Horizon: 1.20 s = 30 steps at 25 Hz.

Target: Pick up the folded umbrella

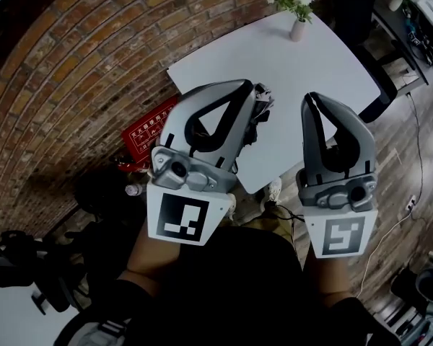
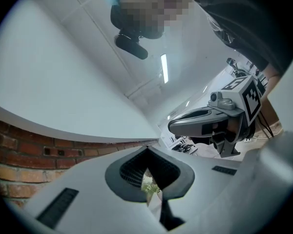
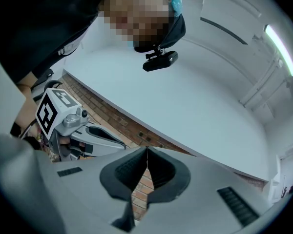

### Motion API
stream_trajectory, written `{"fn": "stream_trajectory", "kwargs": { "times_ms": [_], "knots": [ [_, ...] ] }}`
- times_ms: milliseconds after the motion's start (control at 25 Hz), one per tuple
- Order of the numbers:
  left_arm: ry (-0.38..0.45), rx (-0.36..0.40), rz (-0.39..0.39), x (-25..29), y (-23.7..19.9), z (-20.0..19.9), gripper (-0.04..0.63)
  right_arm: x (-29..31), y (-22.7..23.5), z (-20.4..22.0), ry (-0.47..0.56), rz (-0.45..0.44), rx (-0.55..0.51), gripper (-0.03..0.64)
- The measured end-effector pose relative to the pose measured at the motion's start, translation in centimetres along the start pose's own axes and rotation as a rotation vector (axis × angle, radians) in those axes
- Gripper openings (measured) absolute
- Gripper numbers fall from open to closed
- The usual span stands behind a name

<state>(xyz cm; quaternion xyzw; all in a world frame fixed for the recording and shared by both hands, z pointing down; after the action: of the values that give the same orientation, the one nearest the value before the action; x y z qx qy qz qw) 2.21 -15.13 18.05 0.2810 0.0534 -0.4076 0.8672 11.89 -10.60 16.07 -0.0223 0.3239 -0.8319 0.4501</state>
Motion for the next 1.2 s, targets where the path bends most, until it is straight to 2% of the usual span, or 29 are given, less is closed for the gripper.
{"fn": "stream_trajectory", "kwargs": {
  "times_ms": [400,880,1200],
  "knots": [
    [-0.082,0.034,-0.086,3.4,0.7,1.8,0.012,1.3,3.2,3.5,0.064,-0.090,0.059,0.029],
    [-0.132,0.028,-0.158,4.2,-0.1,3.7,0.012,3.8,3.4,5.9,0.081,-0.208,0.100,0.029],
    [-0.160,0.011,-0.181,3.5,-0.1,5.0,0.012,5.8,0.2,8.8,-0.012,-0.426,0.131,0.029]
  ]
}}
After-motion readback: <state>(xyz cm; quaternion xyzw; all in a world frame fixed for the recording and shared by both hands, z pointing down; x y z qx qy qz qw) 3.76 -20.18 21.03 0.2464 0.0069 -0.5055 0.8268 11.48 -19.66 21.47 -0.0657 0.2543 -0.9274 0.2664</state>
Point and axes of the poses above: the fingertips, and each gripper's own axes: x forward along the fingers, y to its right, z out of its underside, the point moved 4 cm from there along -x, backward along the fingers, and after that the axes turned 11 degrees about -z, right-handed, at the moved point
